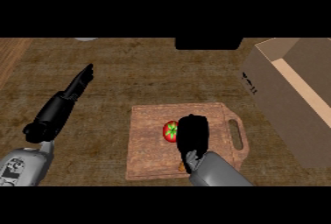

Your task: Pick the croissant from the cutting board and place it in the cardboard box

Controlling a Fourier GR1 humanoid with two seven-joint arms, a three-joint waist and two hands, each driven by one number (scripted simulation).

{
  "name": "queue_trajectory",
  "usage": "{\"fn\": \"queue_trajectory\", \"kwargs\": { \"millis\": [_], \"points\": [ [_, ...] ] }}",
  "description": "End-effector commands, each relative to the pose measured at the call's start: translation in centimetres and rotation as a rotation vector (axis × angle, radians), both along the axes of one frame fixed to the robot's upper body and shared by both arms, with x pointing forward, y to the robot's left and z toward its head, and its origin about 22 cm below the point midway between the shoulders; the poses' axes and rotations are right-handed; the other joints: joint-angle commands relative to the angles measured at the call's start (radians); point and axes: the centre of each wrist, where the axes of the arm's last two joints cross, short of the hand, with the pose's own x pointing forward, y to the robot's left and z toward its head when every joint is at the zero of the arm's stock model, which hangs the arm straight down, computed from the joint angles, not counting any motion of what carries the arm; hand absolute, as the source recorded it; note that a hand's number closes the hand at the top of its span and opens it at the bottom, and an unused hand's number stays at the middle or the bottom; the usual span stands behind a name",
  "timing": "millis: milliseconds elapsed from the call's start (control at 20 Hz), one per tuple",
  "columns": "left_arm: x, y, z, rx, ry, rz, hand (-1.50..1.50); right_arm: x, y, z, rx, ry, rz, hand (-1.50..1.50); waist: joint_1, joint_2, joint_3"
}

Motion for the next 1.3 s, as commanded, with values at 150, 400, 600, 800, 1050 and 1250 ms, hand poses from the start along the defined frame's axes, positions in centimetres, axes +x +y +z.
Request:
{"fn": "queue_trajectory", "kwargs": {
  "millis": [150, 400, 600, 800, 1050, 1250],
  "points": [
    [0.1, -0.1, 0.0, -0.008, 0.012, -0.001, 0.00, 1.7, 1.4, 1.5, 0.060, -0.179, 0.054, 1.50, 0.006, 0.007, 0.001],
    [-0.4, 0.1, -0.2, -0.011, -0.022, -0.019, 0.00, 7.7, -5.2, 6.2, 0.455, -0.318, 0.119, 1.50, 0.026, 0.020, 0.004],
    [0.6, -0.6, 0.1, -0.001, -0.012, -0.020, 0.00, 10.8, -5.2, 7.3, 0.446, -0.420, 0.207, 1.50, 0.020, 0.014, 0.002],
    [0.0, -0.4, -0.8, 0.001, -0.013, -0.020, 0.00, 12.5, -4.0, 11.5, 0.389, -0.518, 0.231, 1.50, 0.014, 0.008, 0.001],
    [-0.3, 1.0, -0.6, -0.003, 0.018, 0.021, 0.00, 11.2, -5.6, 14.9, 0.470, -0.709, 0.044, 1.50, -0.013, -0.002, 0.001],
    [-0.3, -0.1, -0.6, -0.003, 0.005, 0.013, 0.00, 12.0, -7.4, 17.4, 0.562, -0.820, -0.193, 1.50, -0.012, 0.001, 0.001]
  ]
}}
